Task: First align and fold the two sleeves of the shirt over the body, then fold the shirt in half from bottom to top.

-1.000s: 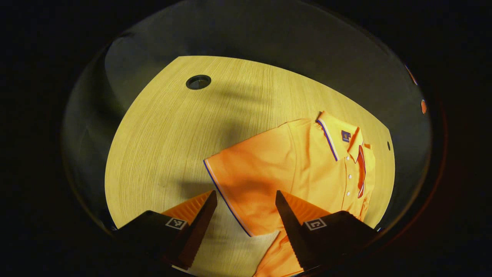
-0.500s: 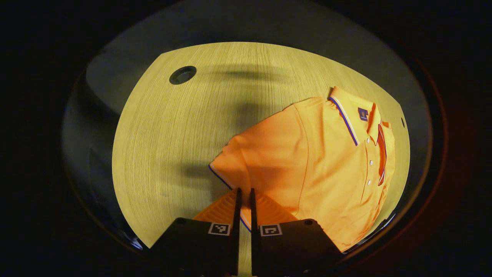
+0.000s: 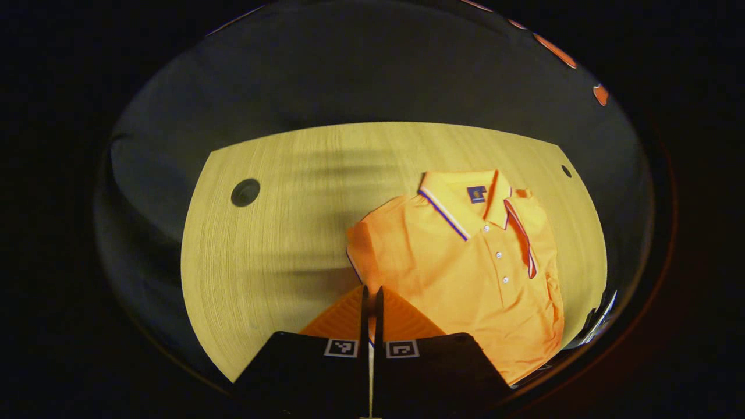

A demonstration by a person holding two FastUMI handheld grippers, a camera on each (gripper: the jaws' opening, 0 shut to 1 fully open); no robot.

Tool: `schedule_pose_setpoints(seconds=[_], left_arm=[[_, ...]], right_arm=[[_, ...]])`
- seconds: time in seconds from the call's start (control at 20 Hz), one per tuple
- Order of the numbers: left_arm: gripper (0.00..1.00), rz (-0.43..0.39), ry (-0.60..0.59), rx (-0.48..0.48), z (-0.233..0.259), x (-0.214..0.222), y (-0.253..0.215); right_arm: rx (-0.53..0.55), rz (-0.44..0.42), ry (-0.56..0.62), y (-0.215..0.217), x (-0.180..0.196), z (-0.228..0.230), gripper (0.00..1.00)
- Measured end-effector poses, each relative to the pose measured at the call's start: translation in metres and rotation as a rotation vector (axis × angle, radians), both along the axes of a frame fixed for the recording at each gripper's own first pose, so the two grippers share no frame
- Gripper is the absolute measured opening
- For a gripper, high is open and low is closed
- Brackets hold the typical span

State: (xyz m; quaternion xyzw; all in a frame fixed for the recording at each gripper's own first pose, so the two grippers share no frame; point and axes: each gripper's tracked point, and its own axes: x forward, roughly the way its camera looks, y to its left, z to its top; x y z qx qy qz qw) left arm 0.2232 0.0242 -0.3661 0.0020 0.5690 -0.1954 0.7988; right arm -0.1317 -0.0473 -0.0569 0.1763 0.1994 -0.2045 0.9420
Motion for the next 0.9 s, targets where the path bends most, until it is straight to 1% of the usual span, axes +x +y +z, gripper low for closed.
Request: schedule_pose_setpoints(seconds=[0.15,0.25,0.3,0.35,0.4,0.45,0.55,0.6,0.65,0.7,0.8,0.9], left_arm=[[0.04,-0.068,-0.038,-0.048,0.018,0.001,-0.038],[0.07,-0.106,-0.068,-0.139,0.035,-0.001,-0.071],[0.14,-0.12,-0.078,-0.184,0.047,-0.003,-0.085],[0.22,-0.135,-0.085,-0.234,0.056,-0.006,-0.098],[0.38,-0.153,-0.092,-0.266,0.065,-0.014,-0.107],[0.45,-0.166,-0.106,-0.282,0.071,-0.016,-0.112],[0.69,-0.175,-0.147,-0.258,0.076,-0.02,-0.11],[0.91,-0.171,-0.17,-0.243,0.079,-0.023,-0.106],[0.99,-0.156,-0.19,-0.243,0.088,-0.027,-0.104],[0.94,-0.139,-0.211,-0.251,0.099,-0.032,-0.102],[0.97,-0.106,-0.271,-0.263,0.117,-0.04,-0.096],[0.98,-0.059,-0.33,-0.229,0.131,-0.051,-0.082]], right_arm=[[-0.025,0.001,0.015,-0.004,-0.008,-0.003,0.98],[-0.024,0.0,0.013,-0.004,-0.014,-0.003,0.98],[-0.021,-0.001,0.012,-0.005,-0.016,-0.003,0.98],[-0.019,-0.007,0.016,-0.008,-0.019,-0.005,0.98],[-0.015,-0.009,0.016,-0.009,-0.022,-0.006,0.98],[-0.012,-0.011,0.014,-0.009,-0.024,-0.006,0.98],[-0.011,-0.006,0.003,-0.013,-0.024,-0.006,0.98],[-0.014,-0.002,-0.002,-0.015,-0.023,-0.007,0.98],[-0.018,0.008,-0.01,-0.016,-0.021,-0.007,0.98],[-0.03,0.016,-0.013,-0.019,-0.018,-0.007,0.98],[-0.065,0.044,-0.038,-0.022,-0.01,-0.003,0.98],[-0.103,0.088,-0.069,-0.021,0.001,0.0,0.98]])
